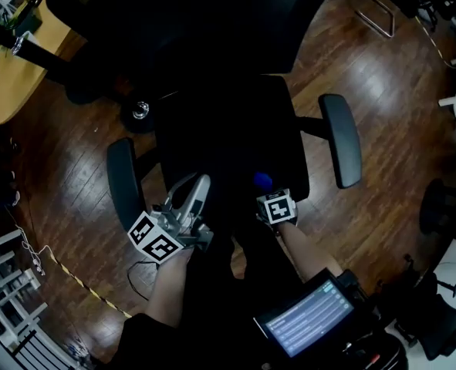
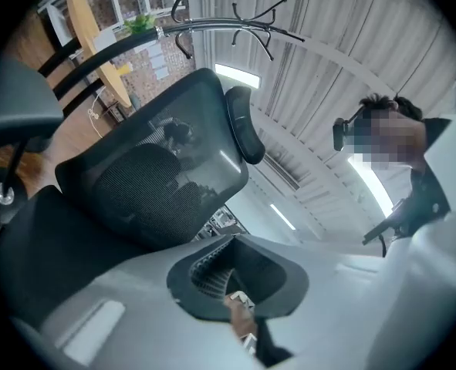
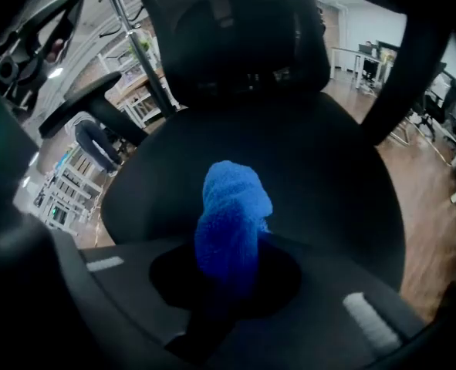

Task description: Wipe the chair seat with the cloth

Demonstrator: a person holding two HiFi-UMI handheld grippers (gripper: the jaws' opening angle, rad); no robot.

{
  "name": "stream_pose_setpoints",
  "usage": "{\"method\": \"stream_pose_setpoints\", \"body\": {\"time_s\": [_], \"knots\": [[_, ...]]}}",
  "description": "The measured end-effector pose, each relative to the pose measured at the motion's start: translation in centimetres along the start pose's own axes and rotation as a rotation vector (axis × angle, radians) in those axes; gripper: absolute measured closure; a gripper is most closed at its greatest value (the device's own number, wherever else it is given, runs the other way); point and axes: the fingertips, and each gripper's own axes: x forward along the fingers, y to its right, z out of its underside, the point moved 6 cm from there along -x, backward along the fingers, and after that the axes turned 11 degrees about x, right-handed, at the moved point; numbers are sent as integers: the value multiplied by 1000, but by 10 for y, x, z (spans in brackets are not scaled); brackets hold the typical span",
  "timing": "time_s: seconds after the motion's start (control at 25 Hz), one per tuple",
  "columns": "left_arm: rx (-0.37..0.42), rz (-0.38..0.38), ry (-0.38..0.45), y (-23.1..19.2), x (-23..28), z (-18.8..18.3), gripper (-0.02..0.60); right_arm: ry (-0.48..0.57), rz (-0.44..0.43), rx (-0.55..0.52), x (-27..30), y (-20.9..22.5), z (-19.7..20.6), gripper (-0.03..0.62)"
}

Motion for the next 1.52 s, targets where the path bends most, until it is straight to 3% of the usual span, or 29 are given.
{"method": "stream_pose_setpoints", "body": {"time_s": [0.28,0.44,0.56,0.8,1.0,1.12,1.32,1.52], "knots": [[-13,65,-59,12,36,20,589,78,64,78,-37,60,-7,549],[-13,67,-68,10,39,21,589,64,93,78,-42,65,-7,549],[-11,26,-59,-2,32,14,589,86,76,37,-44,53,-37,549],[-40,-5,33,-22,29,0,589,219,-24,-114,-11,-6,-167,549],[-69,-79,60,-48,17,-12,589,213,-169,-235,56,-87,-243,549],[-63,-104,96,-65,14,-22,589,158,-237,-315,95,-136,-265,549],[-69,-116,128,-77,14,-26,589,124,-312,-338,144,-194,-285,549],[-69,-123,116,-84,5,-30,589,173,-335,-319,158,-204,-291,549]]}}
